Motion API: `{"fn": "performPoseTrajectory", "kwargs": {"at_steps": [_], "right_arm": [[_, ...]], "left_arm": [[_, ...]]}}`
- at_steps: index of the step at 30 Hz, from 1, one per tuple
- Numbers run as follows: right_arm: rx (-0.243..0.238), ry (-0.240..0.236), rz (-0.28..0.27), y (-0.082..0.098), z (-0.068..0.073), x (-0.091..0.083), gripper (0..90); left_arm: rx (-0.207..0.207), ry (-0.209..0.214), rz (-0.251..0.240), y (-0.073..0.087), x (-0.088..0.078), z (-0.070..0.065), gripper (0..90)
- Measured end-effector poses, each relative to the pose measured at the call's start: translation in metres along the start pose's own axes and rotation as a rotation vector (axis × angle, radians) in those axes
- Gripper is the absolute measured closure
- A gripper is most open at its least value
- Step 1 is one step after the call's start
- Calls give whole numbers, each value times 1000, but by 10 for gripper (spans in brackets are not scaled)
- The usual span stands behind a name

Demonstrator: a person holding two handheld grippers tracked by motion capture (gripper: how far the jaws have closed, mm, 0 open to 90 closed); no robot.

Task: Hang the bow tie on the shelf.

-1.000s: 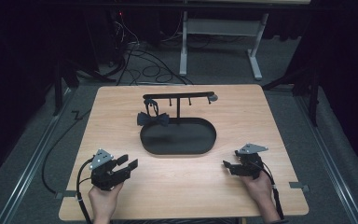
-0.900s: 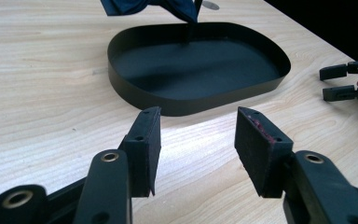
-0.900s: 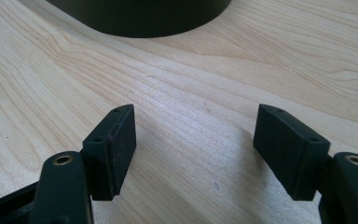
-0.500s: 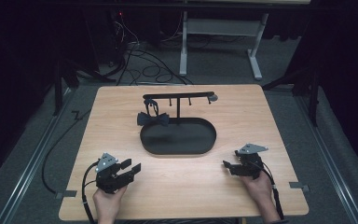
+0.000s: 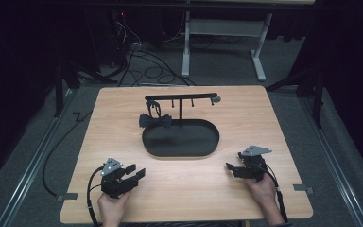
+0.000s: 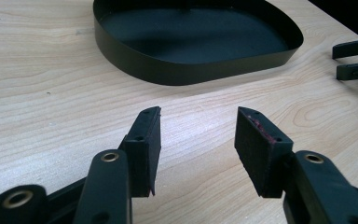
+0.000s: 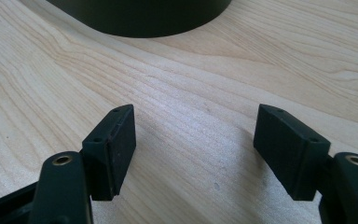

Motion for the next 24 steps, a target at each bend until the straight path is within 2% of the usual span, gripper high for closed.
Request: {"fn": "performPoseTrajectory", "kwargs": {"at_steps": [15, 24], "right_arm": [[-5, 0, 0, 0, 0, 0, 310], [-8, 0, 0, 0, 0, 0, 310]], "left_arm": [[-8, -20, 18, 8, 12, 4, 509], [13, -50, 44, 11, 25, 4, 504]]}}
Point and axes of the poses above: each handheld gripper's, and its own axes: x roughly forward along the jaws, y roughly out of its underside, z roughly to its left, the point moved 6 cm from there along x, roughly forward along the jaws, and after that the axes turned 8 degrees about -x, right-handed, at the moved point
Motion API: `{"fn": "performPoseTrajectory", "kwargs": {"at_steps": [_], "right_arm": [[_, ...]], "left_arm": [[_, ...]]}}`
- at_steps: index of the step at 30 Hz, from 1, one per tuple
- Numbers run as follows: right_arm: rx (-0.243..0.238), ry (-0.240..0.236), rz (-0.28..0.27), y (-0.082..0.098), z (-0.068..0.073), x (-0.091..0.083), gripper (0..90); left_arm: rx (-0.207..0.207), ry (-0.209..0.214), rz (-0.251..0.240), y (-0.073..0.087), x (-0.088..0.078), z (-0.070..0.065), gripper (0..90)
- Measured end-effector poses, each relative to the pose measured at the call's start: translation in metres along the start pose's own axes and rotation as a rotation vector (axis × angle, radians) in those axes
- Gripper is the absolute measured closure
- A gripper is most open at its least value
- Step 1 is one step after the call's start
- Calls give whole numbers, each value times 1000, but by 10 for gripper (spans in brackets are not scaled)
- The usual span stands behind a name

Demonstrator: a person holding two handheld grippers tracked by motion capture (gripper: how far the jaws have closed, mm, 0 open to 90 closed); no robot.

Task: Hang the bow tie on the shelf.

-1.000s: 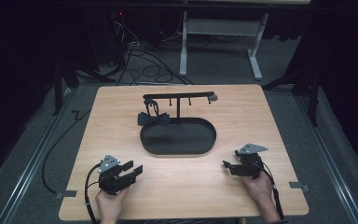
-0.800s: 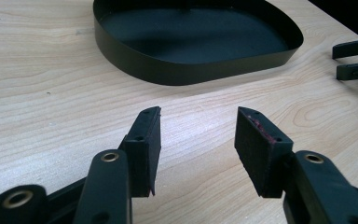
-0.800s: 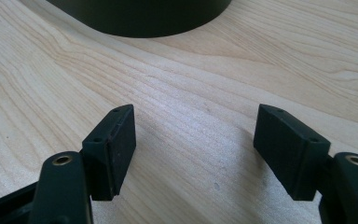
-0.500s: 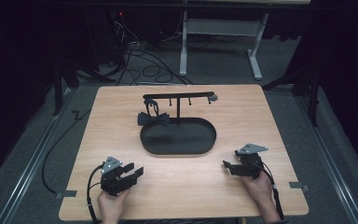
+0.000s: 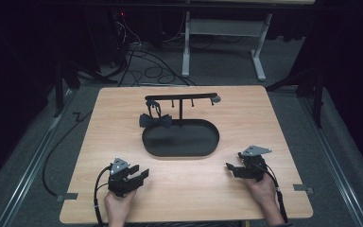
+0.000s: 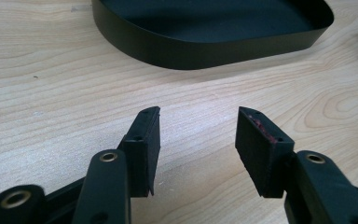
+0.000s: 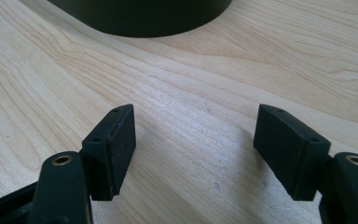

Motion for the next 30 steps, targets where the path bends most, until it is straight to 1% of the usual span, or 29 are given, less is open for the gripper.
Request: {"fn": "performPoseTrajectory", "kwargs": {"at_steps": [3, 8, 10, 16, 26, 30], "right_arm": [[0, 0, 0, 0, 0, 0, 310], [0, 0, 0, 0, 0, 0, 310], [0, 0, 0, 0, 0, 0, 310], [2, 0, 0, 0, 0, 0, 310], [3, 0, 1, 0, 0, 0, 310], [0, 0, 0, 0, 0, 0, 310]], "left_arm": [[10, -16, 11, 1, 3, 1, 502], [10, -32, 18, 3, 7, 3, 499], [21, -44, 28, 3, 8, 3, 499], [23, -53, 27, 3, 12, 3, 498], [45, -82, 46, 5, 17, 4, 487], [49, -88, 41, 5, 18, 3, 484]]}}
Point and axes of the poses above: each handheld gripper's, and its own axes: x roughly forward along the jaws, y roughly out of its underside, z roughly to its left, the point moved 6 cm from there along x, roughly forward along the jaws, and after that the axes turned 8 degrees about -x, right-handed, at the moved point
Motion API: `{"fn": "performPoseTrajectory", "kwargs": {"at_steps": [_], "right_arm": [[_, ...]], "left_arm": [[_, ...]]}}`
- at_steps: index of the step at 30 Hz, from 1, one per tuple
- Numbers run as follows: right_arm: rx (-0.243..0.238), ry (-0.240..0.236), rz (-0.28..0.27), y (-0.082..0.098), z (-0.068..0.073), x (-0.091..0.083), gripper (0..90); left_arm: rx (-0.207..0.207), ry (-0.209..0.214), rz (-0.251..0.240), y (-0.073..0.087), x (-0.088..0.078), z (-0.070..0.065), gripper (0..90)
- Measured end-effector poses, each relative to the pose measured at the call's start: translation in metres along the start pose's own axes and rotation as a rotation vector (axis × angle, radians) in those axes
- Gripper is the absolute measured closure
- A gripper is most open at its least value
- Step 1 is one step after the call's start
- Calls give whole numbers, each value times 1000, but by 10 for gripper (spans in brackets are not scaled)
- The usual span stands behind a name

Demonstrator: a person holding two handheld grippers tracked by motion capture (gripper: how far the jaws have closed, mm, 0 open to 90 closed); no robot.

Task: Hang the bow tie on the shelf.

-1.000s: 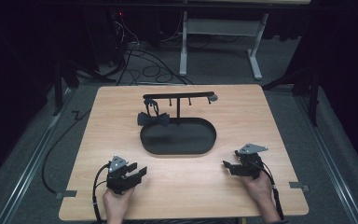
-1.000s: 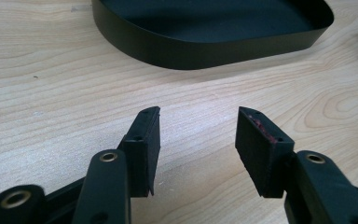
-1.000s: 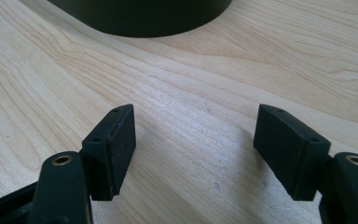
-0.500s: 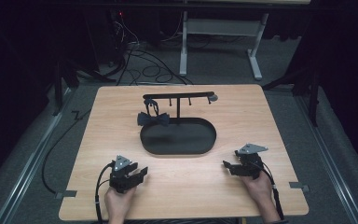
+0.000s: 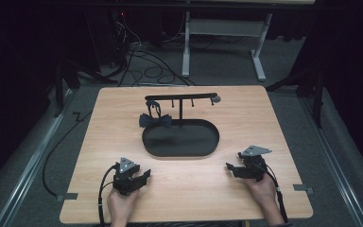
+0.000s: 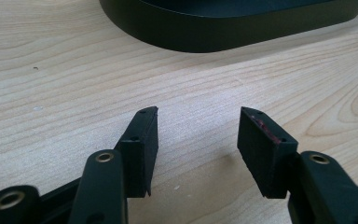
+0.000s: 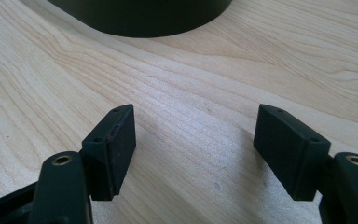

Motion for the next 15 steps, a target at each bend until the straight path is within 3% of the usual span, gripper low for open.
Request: {"fn": "performPoseTrajectory", "kwargs": {"at_steps": [10, 15], "right_arm": [[3, -1, 0, 0, 0, 0, 309], [3, -1, 0, 0, 0, 0, 309]], "left_arm": [[38, -35, -12, 1, 3, -2, 429], [99, -86, 2, 2, 6, -7, 376]]}}
Point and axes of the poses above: each handheld gripper's, and its own axes: x roughly forward along the jaws, y roughly out of its underside, z roughly to its left, the point moved 6 cm from there along x, roughly forward along the jaws, and after that the axes turned 8 degrees about -x, right-handed, at the moved point
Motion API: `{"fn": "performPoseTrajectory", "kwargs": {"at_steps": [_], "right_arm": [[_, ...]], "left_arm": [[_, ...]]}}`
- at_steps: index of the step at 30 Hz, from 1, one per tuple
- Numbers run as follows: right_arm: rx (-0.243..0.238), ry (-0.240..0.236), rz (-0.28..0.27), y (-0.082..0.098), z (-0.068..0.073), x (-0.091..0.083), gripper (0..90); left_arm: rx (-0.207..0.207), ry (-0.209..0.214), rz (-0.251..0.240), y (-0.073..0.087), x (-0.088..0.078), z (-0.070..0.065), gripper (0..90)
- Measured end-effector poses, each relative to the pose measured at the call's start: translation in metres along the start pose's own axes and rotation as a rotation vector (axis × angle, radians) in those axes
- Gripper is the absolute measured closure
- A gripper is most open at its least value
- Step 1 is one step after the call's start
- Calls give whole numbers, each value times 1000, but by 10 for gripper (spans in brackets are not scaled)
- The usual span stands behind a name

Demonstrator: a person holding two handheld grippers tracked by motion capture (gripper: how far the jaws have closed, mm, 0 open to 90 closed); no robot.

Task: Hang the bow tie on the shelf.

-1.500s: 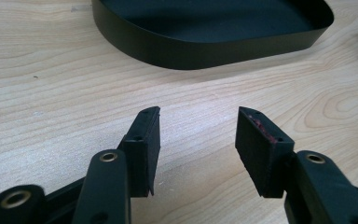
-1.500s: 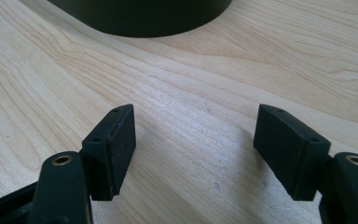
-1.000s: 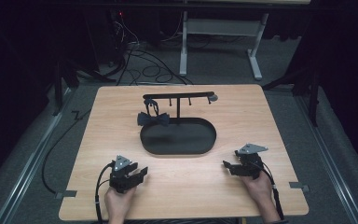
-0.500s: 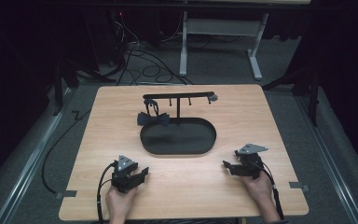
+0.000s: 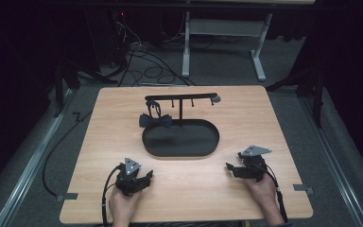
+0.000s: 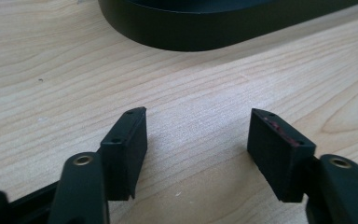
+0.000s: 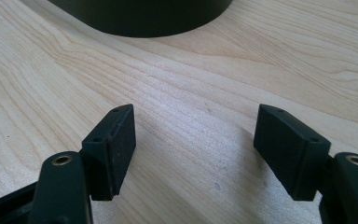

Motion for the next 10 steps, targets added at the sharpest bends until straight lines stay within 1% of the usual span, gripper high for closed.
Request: {"fn": "performPoseTrajectory", "kwargs": {"at_steps": [2, 10], "right_arm": [[0, 0, 0, 0, 0, 0, 310], [0, 0, 0, 0, 0, 0, 310]], "left_arm": [[-3, 3, 0, 0, 0, 0, 361], [-3, 3, 0, 0, 0, 0, 360]]}}
Point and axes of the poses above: each handheld gripper's, and its own axes: x roughly forward along the jaws, y roughly out of its underside, z roughly to its left, the point moved 6 cm from there along x, roughly forward along the jaws, and after that the axes turned 8 degrees about -x, right-handed, at the moved point
